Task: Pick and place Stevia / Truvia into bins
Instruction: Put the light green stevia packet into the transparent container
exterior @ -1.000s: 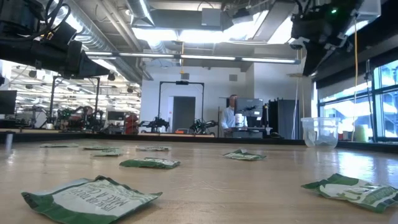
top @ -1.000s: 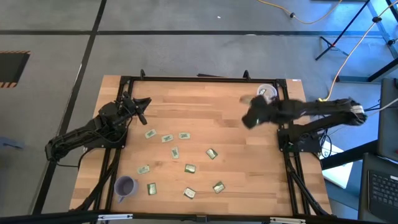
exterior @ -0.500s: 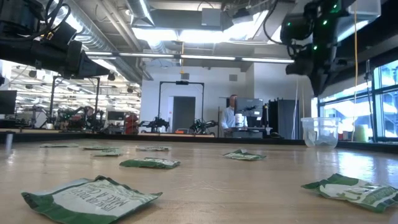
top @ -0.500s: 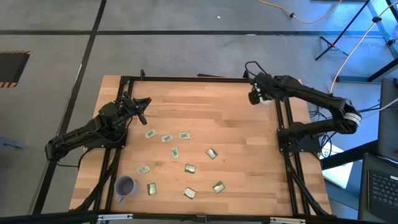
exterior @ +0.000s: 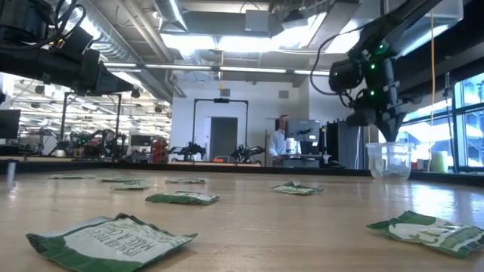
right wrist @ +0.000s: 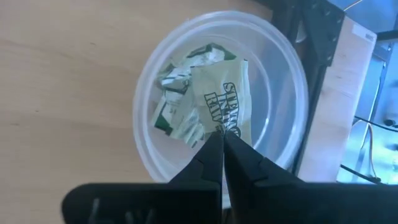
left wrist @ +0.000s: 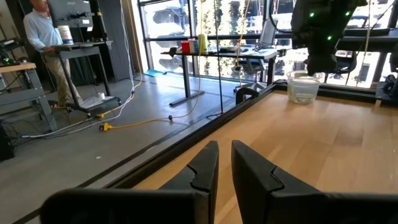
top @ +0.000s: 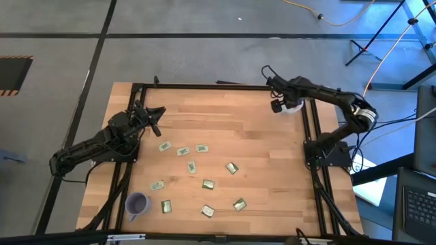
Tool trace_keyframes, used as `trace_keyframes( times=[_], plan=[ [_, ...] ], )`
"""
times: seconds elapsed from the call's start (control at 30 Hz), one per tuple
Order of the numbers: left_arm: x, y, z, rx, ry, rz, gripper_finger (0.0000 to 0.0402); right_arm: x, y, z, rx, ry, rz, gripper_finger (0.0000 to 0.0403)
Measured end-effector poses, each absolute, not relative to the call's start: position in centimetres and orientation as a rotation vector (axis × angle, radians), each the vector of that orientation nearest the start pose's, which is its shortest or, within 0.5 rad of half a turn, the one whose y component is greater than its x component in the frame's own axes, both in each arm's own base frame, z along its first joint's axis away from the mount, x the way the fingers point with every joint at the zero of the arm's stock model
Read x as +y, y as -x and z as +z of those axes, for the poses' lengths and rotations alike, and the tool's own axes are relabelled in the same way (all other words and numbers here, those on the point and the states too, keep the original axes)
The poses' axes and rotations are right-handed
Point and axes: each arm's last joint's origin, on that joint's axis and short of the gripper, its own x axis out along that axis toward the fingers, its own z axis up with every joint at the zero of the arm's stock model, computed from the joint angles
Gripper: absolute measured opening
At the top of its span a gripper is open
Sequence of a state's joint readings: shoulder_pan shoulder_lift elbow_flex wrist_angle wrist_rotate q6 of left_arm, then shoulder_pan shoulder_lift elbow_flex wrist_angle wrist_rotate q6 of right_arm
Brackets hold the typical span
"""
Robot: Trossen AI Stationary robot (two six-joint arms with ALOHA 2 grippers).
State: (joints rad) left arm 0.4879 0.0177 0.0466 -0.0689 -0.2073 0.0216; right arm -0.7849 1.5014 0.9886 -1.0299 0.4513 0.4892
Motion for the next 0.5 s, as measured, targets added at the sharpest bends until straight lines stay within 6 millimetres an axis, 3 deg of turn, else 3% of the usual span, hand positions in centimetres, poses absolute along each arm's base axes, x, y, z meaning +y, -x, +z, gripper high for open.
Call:
trace_keyframes(
  times=[0.23,0.5],
  plan=[
    [4.99,-8.13,17.14,0.048,-0.015,0.695,0.004,-18.74,-16.98,19.84,1.371,-0.582,-1.332,0.0024],
    [4.99,-8.13,17.14,0.048,-0.015,0.695,0.004,-18.85,-16.81,20.62,1.361,-0.5,-1.413,0.0085]
  ],
)
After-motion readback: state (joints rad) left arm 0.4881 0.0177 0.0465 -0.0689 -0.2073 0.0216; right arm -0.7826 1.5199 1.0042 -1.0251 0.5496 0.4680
